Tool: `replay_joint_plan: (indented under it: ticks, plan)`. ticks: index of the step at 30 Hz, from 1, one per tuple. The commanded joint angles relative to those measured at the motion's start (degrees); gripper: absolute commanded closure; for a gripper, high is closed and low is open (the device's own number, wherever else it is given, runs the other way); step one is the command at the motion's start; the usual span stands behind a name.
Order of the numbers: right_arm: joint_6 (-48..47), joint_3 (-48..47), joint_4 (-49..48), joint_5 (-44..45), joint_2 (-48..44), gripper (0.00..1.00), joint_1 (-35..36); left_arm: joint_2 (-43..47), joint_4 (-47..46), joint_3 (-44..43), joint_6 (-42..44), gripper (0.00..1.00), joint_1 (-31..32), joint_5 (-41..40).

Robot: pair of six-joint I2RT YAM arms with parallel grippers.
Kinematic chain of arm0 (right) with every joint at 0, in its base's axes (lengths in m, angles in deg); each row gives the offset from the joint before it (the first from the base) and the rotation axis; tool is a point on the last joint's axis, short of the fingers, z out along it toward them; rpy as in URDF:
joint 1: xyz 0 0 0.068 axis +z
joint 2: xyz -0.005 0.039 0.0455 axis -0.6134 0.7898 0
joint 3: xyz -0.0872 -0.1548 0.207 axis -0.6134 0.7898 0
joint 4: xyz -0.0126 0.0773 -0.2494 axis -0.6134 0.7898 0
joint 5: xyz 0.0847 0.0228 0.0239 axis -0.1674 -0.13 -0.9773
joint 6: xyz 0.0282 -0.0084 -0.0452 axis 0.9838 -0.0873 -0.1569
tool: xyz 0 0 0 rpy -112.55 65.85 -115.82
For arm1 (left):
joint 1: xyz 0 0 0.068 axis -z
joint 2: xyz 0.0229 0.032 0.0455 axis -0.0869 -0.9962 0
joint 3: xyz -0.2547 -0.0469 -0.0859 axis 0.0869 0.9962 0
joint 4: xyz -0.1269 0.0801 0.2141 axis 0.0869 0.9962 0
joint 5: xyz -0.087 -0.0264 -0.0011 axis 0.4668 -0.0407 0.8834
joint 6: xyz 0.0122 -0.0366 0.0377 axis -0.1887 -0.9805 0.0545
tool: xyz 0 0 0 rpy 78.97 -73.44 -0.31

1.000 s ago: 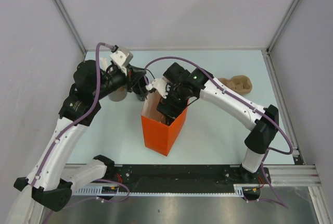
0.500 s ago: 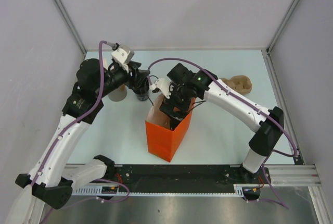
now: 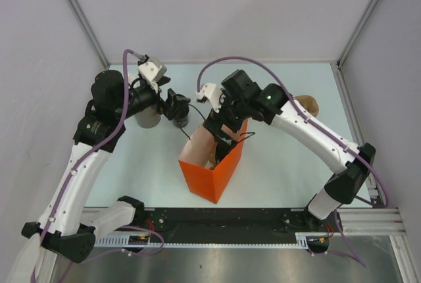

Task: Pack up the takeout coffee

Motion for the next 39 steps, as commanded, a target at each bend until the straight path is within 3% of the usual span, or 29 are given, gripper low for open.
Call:
replay_joint_plan:
  ticks: [1,5,10,19,25,34,39]
  plan:
    - [2.8,-5.2,-5.8,2.7,-3.3,0.0,-0.4,-0.5,5.4,-3.6,1.9,0.0,-0.5,13.3]
    - [3.7,-5.8,-6.9,3.1,-2.7,0.0,-0.8,-0.3,5.5,-4.4,1.2,0.0,-0.6,17.5]
    - [4.5,-8.2,-9.0,2.3,-4.0,0.0,-2.3,0.1,6.8,-4.2,2.6,0.0,-0.6,12.7]
    - [4.2,-10.9,-11.8,3.5,-8.3,0.0,-5.3,0.6,8.3,-2.5,3.9,0.0,-0.6,12.6]
    - [5.5,-6.5,-16.1,7.4,-11.2,0.0,-9.2,1.7,10.3,-2.3,5.8,0.0,-0.6,10.9]
    - [6.2,8.1,-24.8,8.1,-15.3,0.05,-18.2,5.3,16.5,-2.5,9.7,0.0,-0.6,-0.6]
    - [7.9,10.8,-25.7,5.4,-14.2,0.07,-22.8,7.6,23.1,-2.0,16.7,0.0,-0.6,4.6]
